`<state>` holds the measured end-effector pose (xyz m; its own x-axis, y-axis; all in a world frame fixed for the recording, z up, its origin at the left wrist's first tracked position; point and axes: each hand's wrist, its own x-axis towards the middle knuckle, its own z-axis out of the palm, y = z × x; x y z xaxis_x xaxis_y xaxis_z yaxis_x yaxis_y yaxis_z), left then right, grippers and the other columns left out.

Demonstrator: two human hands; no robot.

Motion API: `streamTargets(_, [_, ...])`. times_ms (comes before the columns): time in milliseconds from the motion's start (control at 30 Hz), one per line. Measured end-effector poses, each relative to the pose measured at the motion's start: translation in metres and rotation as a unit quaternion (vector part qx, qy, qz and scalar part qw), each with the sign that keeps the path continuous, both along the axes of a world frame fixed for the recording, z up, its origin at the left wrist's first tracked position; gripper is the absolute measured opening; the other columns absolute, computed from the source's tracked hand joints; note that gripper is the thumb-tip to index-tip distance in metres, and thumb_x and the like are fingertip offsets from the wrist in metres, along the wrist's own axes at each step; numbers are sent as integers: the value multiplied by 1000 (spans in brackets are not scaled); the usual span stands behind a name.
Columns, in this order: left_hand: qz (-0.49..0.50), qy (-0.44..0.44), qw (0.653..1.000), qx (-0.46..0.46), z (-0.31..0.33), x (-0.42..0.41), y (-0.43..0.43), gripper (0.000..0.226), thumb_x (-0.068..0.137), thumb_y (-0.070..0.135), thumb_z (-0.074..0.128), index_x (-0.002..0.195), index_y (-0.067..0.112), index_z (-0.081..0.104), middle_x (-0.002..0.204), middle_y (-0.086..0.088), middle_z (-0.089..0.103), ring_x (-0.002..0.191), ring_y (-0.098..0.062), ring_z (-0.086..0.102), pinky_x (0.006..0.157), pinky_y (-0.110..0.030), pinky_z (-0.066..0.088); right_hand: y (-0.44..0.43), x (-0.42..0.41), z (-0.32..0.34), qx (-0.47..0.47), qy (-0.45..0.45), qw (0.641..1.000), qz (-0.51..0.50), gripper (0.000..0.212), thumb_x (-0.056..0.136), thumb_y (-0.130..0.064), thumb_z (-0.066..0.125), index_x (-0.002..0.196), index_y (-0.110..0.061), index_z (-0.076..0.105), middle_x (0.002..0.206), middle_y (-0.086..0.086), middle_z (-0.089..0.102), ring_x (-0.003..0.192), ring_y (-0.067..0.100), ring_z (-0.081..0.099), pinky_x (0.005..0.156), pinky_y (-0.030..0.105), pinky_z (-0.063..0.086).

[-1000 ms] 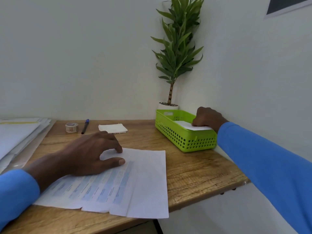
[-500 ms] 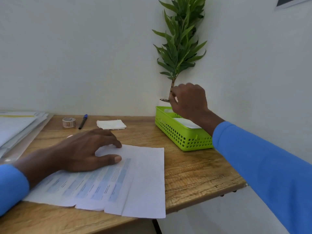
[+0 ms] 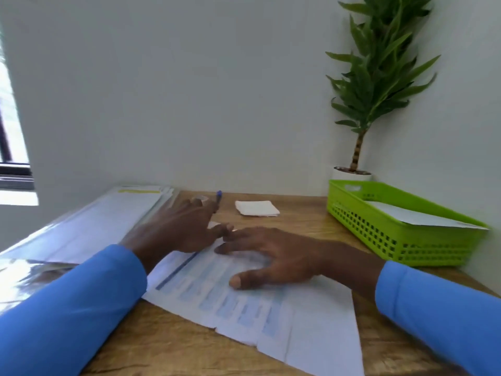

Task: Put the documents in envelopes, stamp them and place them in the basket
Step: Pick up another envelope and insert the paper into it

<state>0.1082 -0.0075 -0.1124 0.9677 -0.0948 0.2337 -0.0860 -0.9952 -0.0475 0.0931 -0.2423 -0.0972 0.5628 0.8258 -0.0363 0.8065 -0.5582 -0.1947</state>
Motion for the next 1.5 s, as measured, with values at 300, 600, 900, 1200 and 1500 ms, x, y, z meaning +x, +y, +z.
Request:
streamTargets(300, [73,-13,997,-32,4,0,6,82,84,89,31,121,24,64,119,1,66,103,-19,62,71,-33,44,-11,28,-24,23,-149,976,-159,88,75,-93,20,142,-44,47,139,-12,46,134,11,38,113,40,31])
streamTargets(600, [63,-5,993,-103,3,5,2,77,71,88,58,91,14,68,83,2,67,74,-13,59,67,-33,48,-8,34,-33,129,-109,965,-199,58,83,-79,46,126,-43,58,129,-15,51,128,10,40,107,39,34])
streamTargets(900, [-12,-114,951,-287,4,2,8,31,79,42,83,100,34,60,95,14,66,87,-8,62,71,-31,50,-19,46,-25,263,40,946,-183,40,82,-32,75,120,-43,65,124,-17,56,117,5,53,101,32,45])
streamTargets(1200, [-160,-302,934,-104,23,-14,-1,12,87,36,73,96,28,76,87,14,74,72,-5,66,74,-33,52,-31,51,-23,282,42,942,-180,27,79,-21,81,100,-32,67,110,-9,62,104,9,59,89,29,51])
streamTargets(1500, [-194,-176,965,29,17,-15,-12,18,84,49,61,97,43,71,87,28,68,78,5,61,80,-25,41,-33,64,-30,428,28,870,-242,32,79,0,62,95,-27,64,104,-5,66,91,13,62,76,26,50])
